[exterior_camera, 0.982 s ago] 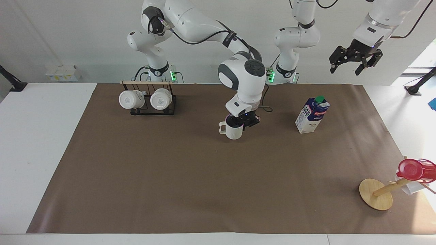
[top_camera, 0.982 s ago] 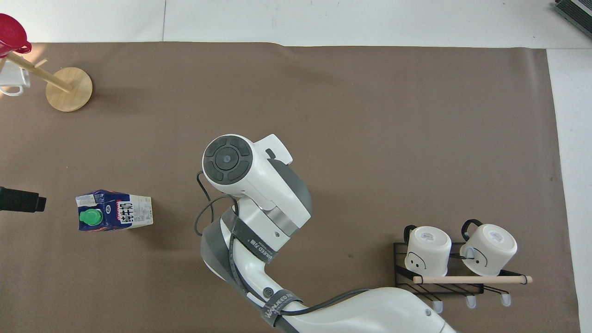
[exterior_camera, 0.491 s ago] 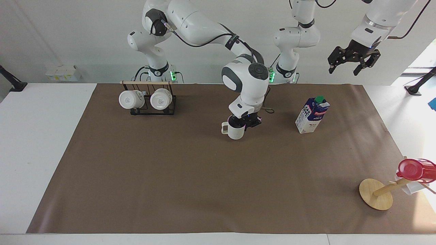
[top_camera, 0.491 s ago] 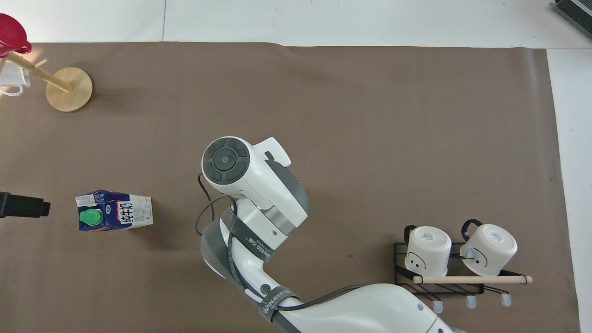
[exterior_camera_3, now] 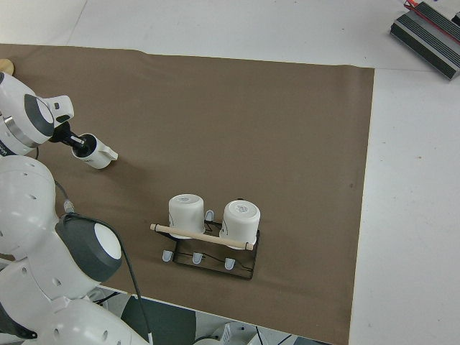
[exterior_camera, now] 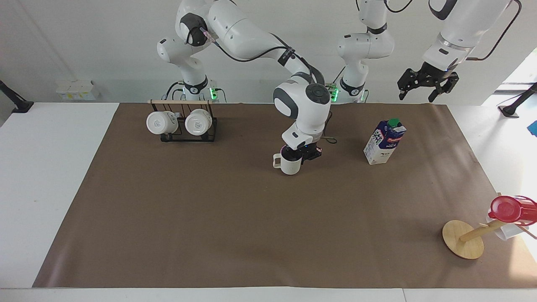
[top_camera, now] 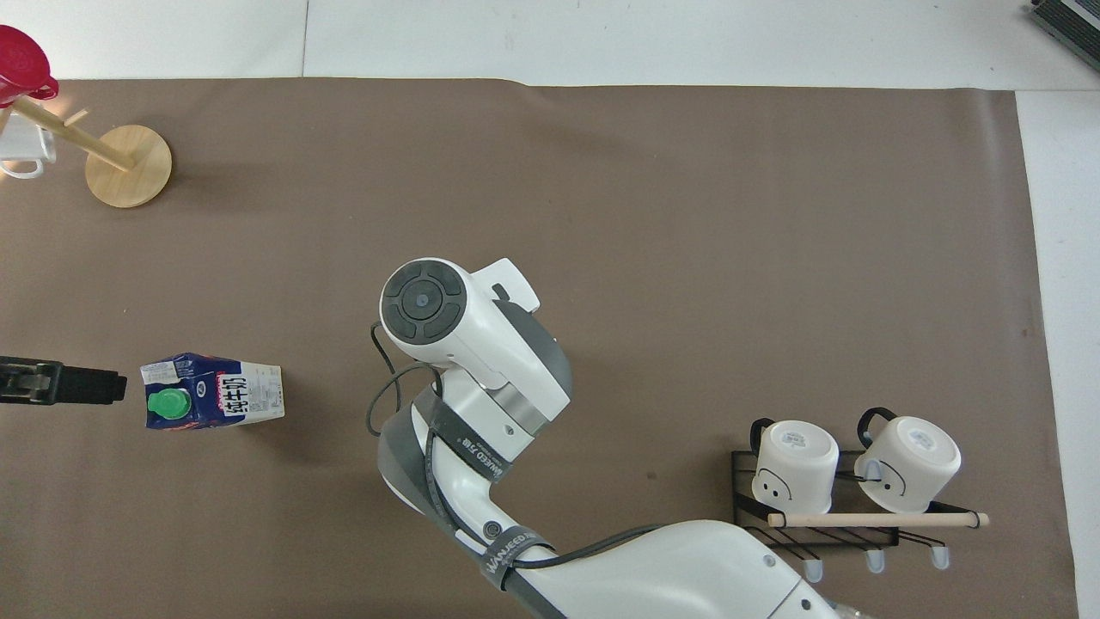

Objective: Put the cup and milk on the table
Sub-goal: 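Grasp the carton with the left gripper while the right gripper releases the mug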

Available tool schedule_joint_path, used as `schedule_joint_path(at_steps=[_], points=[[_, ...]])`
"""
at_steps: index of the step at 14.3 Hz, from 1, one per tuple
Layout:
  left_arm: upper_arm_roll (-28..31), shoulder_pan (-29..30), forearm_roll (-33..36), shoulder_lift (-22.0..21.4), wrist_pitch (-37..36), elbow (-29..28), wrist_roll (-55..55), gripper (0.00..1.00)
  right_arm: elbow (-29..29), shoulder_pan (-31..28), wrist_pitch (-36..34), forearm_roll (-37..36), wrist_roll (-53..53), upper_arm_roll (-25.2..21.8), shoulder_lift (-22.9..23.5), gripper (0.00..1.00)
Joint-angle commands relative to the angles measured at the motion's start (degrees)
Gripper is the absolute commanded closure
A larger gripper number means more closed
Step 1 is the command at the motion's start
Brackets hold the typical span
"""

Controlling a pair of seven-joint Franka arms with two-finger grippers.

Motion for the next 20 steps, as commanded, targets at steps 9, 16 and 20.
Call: schedule_joint_path(at_steps=[9,16,20], points=[[-0.3,-0.3,0.4,-3.6,18.4,-17.6,-2.0,0.00,-1.0,-0.2,1.4,-0.1,2.2,0.1,-2.8,0.00],[-0.6,-0.4,0.4,-3.5,26.7,-24.3,-2.1,0.00,-6.6,-5.8,0.5,0.0,1.5,-0.8,-15.6,0.00],[-0.6,-0.4,0.4,-2.8,28.2,-24.9,-2.5,0.00,-14.4,-11.6,-0.5,0.0,-0.6,-0.8,-25.4,0.00]])
